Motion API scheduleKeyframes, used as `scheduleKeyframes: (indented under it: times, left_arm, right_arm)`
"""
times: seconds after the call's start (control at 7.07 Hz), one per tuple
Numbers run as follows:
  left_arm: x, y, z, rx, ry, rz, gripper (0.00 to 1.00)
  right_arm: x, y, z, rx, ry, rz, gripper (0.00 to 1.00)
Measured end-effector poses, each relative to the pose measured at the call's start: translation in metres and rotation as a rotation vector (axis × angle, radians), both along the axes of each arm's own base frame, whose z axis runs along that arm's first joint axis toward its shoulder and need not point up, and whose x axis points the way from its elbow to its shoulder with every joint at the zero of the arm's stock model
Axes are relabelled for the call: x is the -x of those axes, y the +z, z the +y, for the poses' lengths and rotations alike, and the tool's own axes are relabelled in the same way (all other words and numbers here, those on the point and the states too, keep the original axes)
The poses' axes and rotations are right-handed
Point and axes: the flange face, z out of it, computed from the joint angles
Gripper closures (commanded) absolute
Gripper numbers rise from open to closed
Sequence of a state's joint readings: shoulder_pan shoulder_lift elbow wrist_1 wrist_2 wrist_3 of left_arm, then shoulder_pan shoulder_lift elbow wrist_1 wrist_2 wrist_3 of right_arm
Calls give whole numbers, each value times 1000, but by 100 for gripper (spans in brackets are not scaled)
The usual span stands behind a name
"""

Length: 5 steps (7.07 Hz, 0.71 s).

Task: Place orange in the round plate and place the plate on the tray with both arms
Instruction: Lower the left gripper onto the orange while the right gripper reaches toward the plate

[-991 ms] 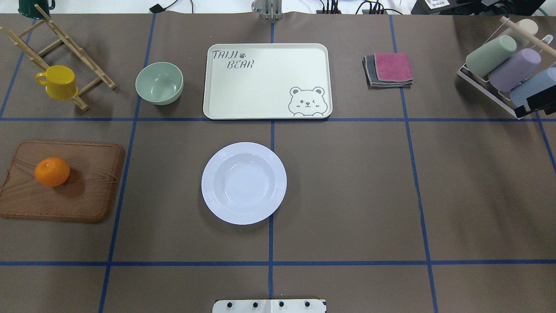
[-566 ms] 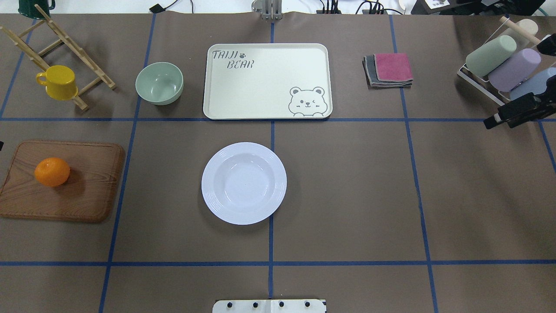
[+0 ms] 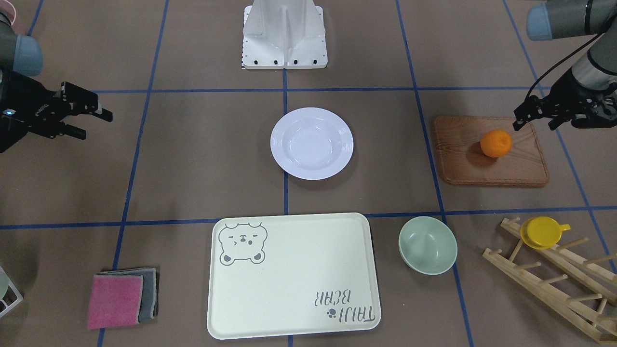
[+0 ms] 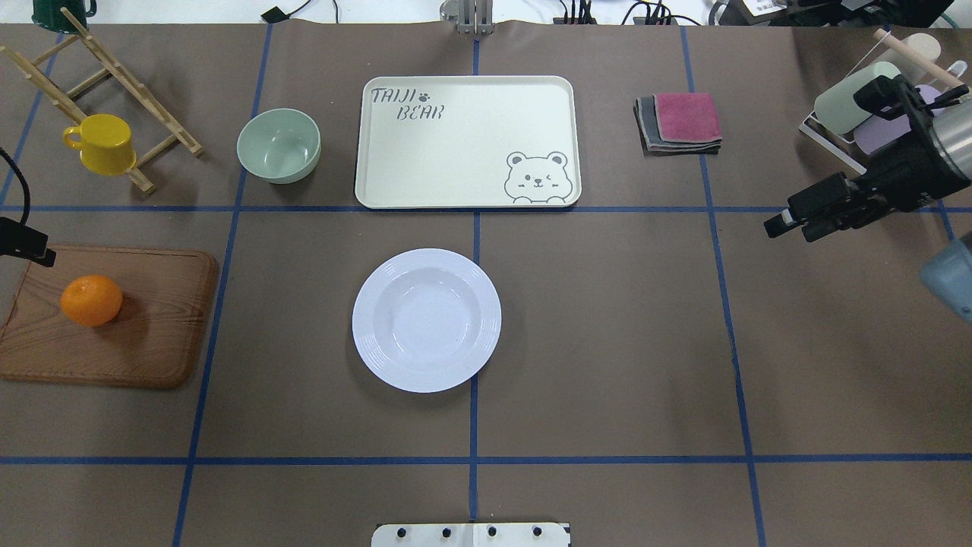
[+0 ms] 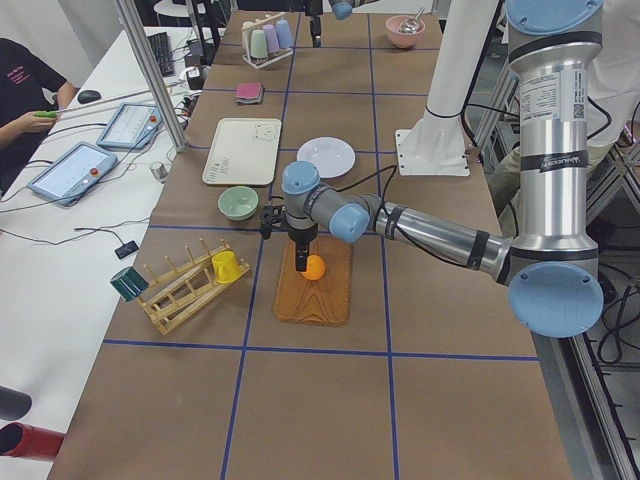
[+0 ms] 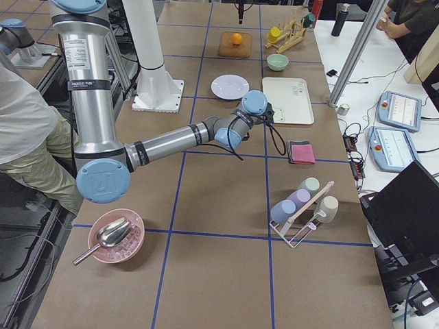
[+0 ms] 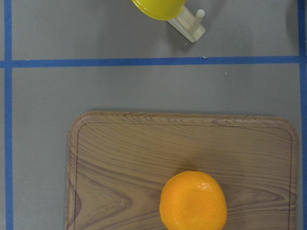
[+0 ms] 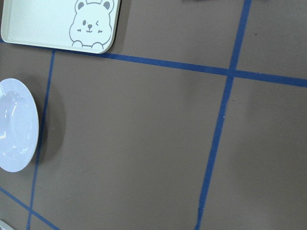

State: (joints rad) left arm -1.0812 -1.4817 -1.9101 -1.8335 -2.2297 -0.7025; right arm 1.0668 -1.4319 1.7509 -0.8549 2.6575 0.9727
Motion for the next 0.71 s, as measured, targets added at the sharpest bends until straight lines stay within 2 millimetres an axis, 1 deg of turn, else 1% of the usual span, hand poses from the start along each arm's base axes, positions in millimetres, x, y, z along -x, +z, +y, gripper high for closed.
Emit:
scheduleKeyframes:
  times: [0.14, 0.28, 0.42, 0.57, 0.71]
  left_arm:
    - [-9, -1, 1, 7, -11, -2, 1]
    - [-17, -1, 2, 10, -19, -11, 1]
    - [-26, 1, -2, 12, -26, -18, 1]
    - [-35, 0, -9, 18, -33, -18, 1]
    - [-46, -1, -15, 29, -38, -16, 1]
  right_arm:
    - [29, -8, -1, 21, 41, -51, 4]
    - [70, -15, 6, 53, 90, -123, 3]
    - [116, -24, 20, 100, 127, -210, 2]
    - [145, -31, 34, 130, 142, -270, 2]
    - [160, -34, 41, 144, 149, -296, 2]
